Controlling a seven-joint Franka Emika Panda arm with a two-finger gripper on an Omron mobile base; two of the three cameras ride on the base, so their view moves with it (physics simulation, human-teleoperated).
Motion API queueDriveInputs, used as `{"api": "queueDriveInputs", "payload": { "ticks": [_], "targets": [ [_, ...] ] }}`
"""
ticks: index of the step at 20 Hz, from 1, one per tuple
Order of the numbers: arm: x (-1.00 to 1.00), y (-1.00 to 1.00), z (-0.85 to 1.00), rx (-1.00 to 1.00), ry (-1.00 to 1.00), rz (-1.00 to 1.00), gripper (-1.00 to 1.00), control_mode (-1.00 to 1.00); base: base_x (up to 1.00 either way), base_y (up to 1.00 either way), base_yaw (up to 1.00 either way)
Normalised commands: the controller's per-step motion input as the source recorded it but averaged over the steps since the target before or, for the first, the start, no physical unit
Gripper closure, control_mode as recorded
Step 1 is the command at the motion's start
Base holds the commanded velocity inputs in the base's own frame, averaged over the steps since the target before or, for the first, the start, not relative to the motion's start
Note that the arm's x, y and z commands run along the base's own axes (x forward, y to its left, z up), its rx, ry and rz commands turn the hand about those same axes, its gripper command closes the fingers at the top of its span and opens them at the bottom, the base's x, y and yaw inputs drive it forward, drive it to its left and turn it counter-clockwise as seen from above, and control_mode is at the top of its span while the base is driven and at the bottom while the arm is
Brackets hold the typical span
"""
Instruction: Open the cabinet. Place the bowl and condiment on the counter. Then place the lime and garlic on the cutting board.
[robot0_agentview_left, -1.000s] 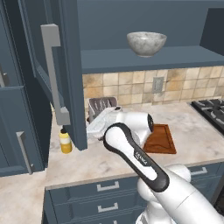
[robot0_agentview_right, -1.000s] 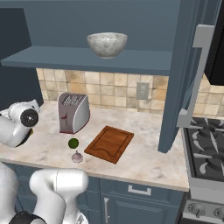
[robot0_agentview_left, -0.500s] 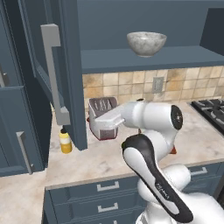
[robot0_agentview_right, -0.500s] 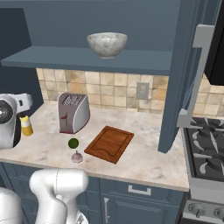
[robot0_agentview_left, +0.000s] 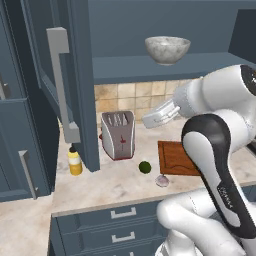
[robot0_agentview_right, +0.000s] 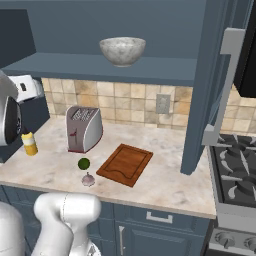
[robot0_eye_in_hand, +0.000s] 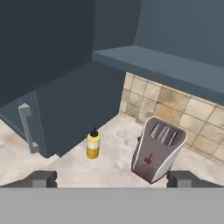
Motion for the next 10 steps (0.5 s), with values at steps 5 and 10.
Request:
{"api": "queueDriveInputs", "payload": {
  "ticks": [5, 10],
  "targets": [
    [-0.20, -0.79, 0.16, -0.46, 0.00, -0.02, -1.00, -1.00, 0.00, 0.00, 0.00],
    [0.05, -0.70, 0.83, -0.22, 0.08, -0.10, -1.00, -1.00, 0.00, 0.00, 0.00]
  ]
}}
